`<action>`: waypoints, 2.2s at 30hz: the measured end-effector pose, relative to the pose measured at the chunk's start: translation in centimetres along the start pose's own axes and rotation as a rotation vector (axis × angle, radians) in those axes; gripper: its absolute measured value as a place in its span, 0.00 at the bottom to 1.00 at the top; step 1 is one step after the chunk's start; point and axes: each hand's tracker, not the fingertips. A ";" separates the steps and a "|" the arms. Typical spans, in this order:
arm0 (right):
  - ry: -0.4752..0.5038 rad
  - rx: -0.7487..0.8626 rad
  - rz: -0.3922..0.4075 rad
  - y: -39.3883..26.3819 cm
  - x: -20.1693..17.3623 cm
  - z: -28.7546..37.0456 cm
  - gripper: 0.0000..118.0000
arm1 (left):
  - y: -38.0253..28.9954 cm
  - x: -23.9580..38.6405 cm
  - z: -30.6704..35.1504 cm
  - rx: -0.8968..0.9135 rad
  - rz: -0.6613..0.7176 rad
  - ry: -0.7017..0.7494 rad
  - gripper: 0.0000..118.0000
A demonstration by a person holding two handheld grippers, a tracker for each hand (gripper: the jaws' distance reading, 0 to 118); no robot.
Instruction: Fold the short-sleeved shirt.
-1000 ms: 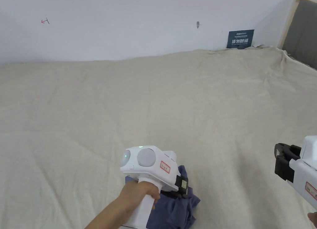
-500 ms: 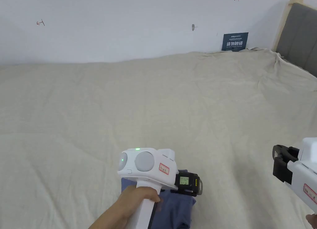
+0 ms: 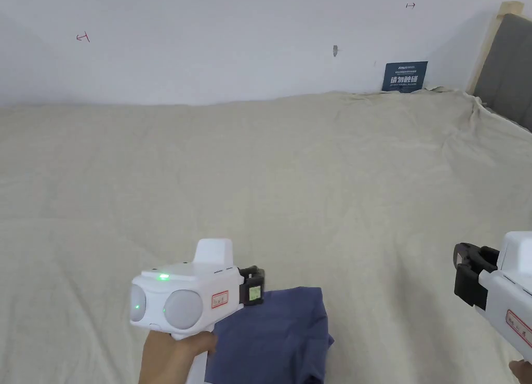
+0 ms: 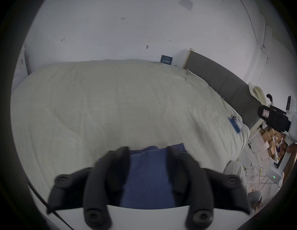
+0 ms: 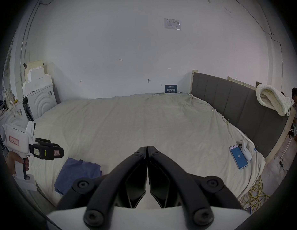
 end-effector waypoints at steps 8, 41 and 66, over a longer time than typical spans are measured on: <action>0.009 -0.014 -0.005 -0.5 -0.2 -0.4 0.01 | -2.9 -0.1 -2.1 -0.011 -0.054 0.034 0.00; -0.045 -0.038 -0.042 -1.7 2.4 -0.1 0.01 | -10.2 11.4 -9.9 -0.093 -0.250 -0.025 0.00; -0.009 0.225 -0.011 2.0 -3.5 1.3 0.01 | 2.6 1.6 6.1 0.525 -0.182 0.215 0.00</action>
